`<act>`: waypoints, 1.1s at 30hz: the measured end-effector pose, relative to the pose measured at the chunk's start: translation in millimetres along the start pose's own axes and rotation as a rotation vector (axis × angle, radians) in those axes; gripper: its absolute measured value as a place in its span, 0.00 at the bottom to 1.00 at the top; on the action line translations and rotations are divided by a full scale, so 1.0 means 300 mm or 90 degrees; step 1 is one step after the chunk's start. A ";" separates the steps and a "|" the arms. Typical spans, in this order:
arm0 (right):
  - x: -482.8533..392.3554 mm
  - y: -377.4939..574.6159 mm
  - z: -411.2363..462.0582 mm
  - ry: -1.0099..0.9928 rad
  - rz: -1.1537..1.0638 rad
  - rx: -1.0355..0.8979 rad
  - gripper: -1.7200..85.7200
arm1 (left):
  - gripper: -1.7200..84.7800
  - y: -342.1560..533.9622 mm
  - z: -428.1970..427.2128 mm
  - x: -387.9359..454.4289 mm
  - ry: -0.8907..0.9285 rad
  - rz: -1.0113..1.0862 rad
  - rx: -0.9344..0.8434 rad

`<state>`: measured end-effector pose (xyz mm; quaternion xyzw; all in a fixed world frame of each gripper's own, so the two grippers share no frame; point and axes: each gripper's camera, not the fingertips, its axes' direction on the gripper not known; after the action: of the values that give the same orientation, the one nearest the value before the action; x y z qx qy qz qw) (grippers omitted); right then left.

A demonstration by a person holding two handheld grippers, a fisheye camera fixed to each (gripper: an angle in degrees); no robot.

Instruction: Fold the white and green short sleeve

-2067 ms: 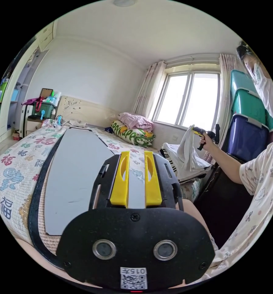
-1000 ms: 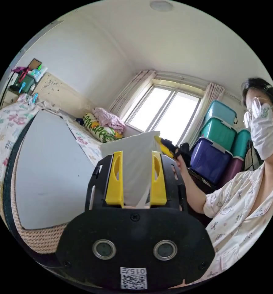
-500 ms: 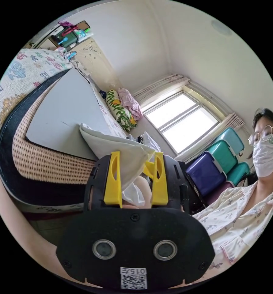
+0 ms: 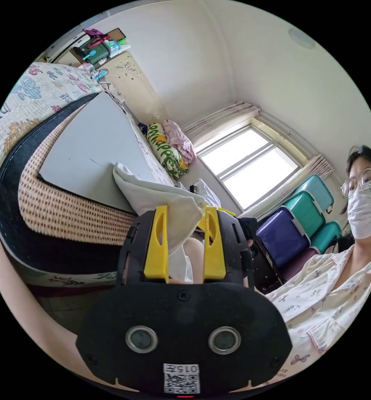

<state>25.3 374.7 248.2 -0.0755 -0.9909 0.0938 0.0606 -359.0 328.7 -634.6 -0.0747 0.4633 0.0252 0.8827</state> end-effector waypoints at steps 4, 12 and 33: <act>0.040 -0.020 0.020 0.033 0.017 0.000 0.15 | 0.17 0.030 0.067 0.077 -0.037 0.028 -0.021; 0.178 -0.042 0.071 0.057 0.108 -0.033 0.04 | 0.15 0.145 0.149 0.131 -0.048 0.007 -0.036; -0.055 -0.395 -0.734 0.307 -0.072 0.384 0.02 | 0.01 0.233 -0.168 0.867 -0.174 0.275 0.267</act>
<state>54.6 295.9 484.2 -0.0193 -0.8787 0.3568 0.3167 -259.8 383.4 -884.2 0.2130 0.3411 0.1258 0.9069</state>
